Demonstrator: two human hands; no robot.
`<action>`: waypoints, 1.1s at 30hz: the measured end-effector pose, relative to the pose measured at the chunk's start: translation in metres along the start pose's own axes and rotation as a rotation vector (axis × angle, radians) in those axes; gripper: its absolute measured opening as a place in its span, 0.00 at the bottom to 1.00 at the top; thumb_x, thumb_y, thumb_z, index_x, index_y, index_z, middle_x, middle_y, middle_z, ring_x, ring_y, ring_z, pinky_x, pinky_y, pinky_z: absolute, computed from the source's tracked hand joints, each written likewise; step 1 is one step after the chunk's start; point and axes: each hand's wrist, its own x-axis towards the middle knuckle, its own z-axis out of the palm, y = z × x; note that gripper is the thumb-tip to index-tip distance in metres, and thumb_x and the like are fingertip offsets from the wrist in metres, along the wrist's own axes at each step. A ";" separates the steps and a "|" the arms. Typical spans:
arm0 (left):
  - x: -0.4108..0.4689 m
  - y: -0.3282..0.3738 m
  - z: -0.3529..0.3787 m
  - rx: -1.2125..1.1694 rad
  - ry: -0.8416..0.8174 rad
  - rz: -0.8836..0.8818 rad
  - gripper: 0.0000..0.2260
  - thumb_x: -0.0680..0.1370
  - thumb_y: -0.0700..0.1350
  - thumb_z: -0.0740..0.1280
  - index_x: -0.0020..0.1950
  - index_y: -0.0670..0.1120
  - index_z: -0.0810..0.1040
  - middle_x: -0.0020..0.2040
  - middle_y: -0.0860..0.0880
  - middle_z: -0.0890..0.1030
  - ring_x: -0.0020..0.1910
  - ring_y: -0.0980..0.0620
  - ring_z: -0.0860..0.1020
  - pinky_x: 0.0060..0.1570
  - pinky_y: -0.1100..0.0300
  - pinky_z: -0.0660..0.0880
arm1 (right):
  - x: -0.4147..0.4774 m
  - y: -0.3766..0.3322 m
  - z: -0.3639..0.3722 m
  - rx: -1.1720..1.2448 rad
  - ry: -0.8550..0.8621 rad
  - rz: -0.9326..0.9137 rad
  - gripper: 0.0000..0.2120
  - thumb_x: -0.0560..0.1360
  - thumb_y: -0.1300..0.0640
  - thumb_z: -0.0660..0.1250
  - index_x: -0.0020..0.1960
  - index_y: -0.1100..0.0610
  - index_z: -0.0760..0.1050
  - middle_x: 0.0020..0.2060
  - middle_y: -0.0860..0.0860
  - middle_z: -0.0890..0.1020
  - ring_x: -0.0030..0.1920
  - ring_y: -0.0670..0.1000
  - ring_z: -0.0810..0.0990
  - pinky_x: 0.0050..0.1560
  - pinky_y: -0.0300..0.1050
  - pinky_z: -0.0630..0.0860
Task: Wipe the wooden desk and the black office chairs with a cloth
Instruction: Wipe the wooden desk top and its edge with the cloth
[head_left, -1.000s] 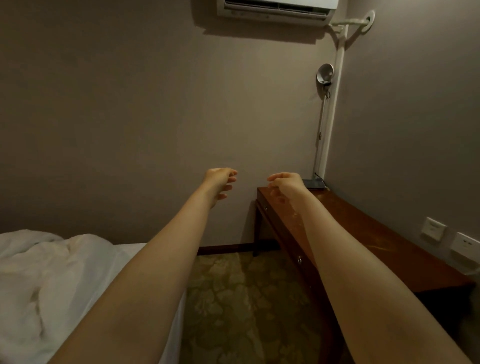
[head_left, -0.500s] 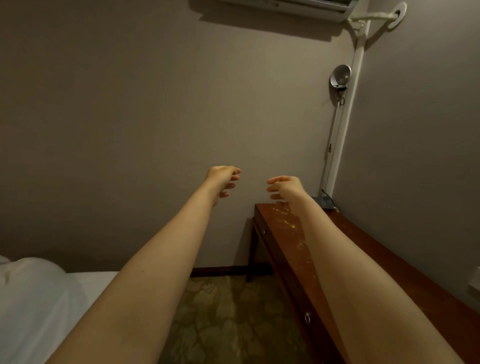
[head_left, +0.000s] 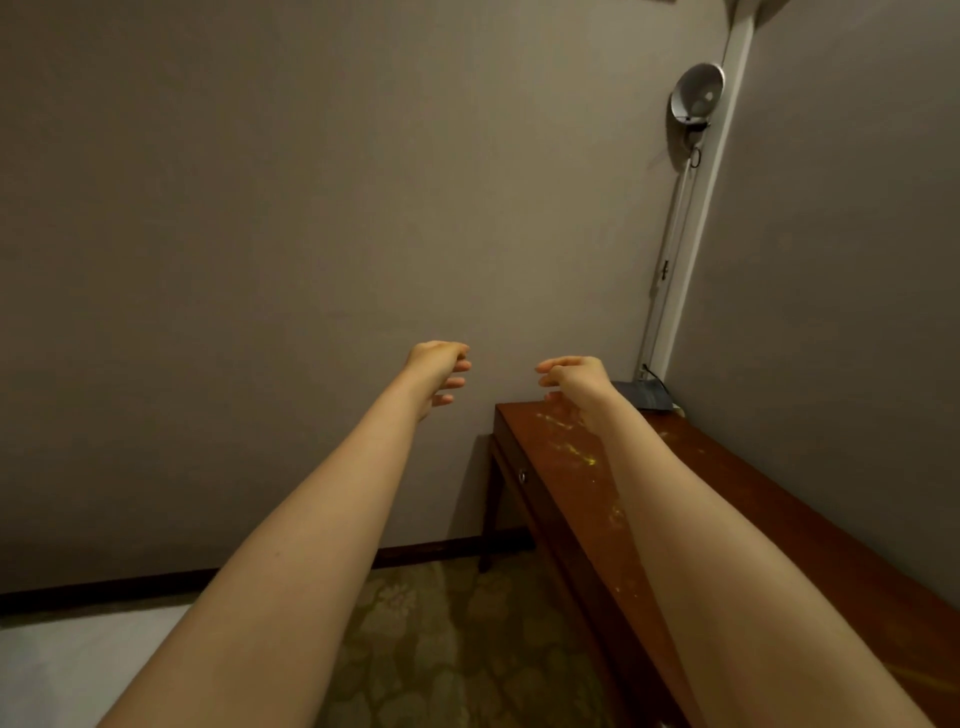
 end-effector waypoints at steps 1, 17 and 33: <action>0.015 0.000 -0.002 0.003 -0.013 0.005 0.13 0.80 0.45 0.58 0.62 0.46 0.74 0.50 0.49 0.77 0.41 0.53 0.75 0.36 0.61 0.67 | 0.014 0.001 0.006 -0.006 0.015 0.001 0.12 0.78 0.68 0.57 0.41 0.58 0.76 0.42 0.54 0.77 0.34 0.51 0.75 0.23 0.38 0.70; 0.271 -0.008 0.003 0.120 -0.289 -0.004 0.13 0.81 0.45 0.56 0.62 0.46 0.73 0.51 0.49 0.77 0.39 0.54 0.74 0.38 0.60 0.67 | 0.229 0.026 0.073 0.056 0.295 0.133 0.10 0.79 0.66 0.56 0.47 0.60 0.76 0.45 0.55 0.77 0.33 0.49 0.73 0.33 0.42 0.68; 0.479 -0.010 0.149 0.209 -0.515 0.069 0.12 0.81 0.45 0.57 0.59 0.46 0.76 0.51 0.49 0.78 0.43 0.52 0.75 0.41 0.59 0.70 | 0.430 0.099 -0.006 0.074 0.518 0.261 0.10 0.78 0.68 0.56 0.47 0.59 0.75 0.35 0.52 0.75 0.32 0.49 0.71 0.34 0.43 0.67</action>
